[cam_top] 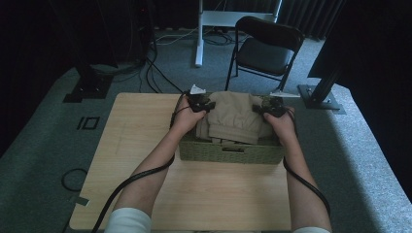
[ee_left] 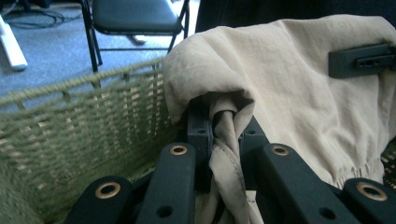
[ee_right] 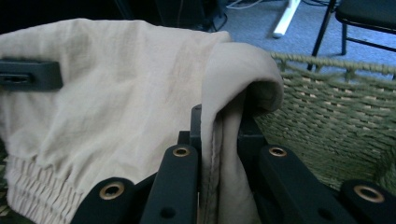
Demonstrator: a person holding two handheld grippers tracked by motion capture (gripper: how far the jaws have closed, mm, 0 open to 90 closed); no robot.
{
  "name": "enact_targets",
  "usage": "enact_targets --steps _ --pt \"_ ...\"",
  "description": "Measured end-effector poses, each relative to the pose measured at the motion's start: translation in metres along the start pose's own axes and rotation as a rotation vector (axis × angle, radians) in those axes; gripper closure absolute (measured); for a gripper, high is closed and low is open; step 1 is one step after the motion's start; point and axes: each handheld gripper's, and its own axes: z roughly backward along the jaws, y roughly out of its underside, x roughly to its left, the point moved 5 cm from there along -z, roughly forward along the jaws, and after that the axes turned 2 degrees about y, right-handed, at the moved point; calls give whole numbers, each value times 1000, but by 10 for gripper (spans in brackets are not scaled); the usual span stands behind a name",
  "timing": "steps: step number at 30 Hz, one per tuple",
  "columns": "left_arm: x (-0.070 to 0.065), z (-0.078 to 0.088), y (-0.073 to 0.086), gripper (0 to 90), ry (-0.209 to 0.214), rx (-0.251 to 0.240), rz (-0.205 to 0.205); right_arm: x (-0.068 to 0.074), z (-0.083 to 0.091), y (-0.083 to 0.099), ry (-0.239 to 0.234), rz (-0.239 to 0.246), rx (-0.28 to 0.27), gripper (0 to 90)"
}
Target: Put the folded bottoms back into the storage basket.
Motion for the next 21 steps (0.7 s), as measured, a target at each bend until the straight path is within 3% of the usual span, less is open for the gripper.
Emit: enact_targets --steps 3,10,13,21 --pt "1 -7 7 819 -6 13 18 -4 -8 6 21 2 19 818" --pt "5 -23 29 817 -38 56 14 -15 -30 25 61 -23 70 818" --pt "10 -28 32 816 -47 64 39 -16 -36 28 71 -28 80 817" --pt "18 -34 36 792 -62 96 46 -22 -48 30 92 -38 126 815"
